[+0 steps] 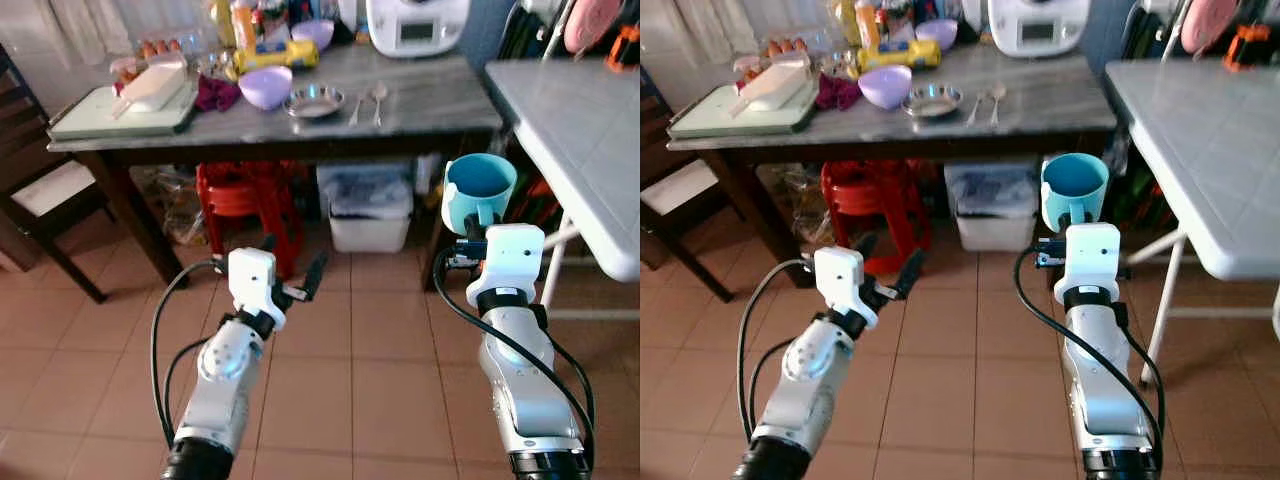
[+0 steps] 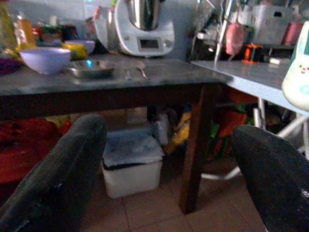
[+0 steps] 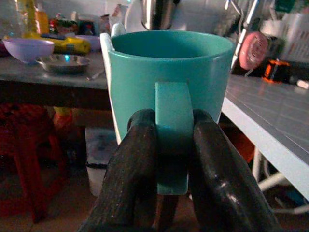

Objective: Setting the table

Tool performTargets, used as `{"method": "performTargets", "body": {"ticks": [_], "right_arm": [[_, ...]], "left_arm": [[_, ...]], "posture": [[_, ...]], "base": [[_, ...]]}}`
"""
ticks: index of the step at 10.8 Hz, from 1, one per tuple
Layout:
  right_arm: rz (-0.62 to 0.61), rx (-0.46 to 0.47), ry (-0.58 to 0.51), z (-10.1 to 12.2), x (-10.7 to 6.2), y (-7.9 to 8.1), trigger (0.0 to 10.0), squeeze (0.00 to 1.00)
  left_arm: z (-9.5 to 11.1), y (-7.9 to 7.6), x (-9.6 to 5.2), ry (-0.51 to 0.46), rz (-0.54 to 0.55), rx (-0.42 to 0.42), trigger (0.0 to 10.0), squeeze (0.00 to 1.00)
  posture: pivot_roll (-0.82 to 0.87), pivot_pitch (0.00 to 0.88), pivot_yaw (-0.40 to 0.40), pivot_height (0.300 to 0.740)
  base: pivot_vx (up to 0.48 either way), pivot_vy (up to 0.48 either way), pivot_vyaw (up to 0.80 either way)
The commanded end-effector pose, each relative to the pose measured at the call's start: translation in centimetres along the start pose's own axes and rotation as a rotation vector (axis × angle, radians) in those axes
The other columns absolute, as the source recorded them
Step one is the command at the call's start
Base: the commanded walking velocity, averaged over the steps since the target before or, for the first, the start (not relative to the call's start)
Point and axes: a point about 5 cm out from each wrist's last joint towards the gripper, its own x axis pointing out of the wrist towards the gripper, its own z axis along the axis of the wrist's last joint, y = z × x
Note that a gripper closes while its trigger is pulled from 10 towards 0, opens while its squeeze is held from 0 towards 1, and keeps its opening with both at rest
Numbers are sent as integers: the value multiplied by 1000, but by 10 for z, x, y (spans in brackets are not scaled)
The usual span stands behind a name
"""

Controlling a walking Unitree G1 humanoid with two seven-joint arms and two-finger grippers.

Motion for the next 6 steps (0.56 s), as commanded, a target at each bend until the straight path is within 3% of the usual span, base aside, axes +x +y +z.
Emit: {"method": "performTargets", "body": {"ticks": [1, 6], "right_arm": [[34, 27, -29, 7, 2, 11, 10000, 0], [31, 47, -22, 8, 3, 11, 10000, 0]], "left_arm": [[0, 11, -5, 9, 34, 13, 10000, 0], [0, 7, -4, 7, 21, 8, 10000, 0]], "posture": [[-153, 84, 68, 740], [-152, 87, 67, 740]], "base": [[300, 0, 0], [299, 0, 0]]}}
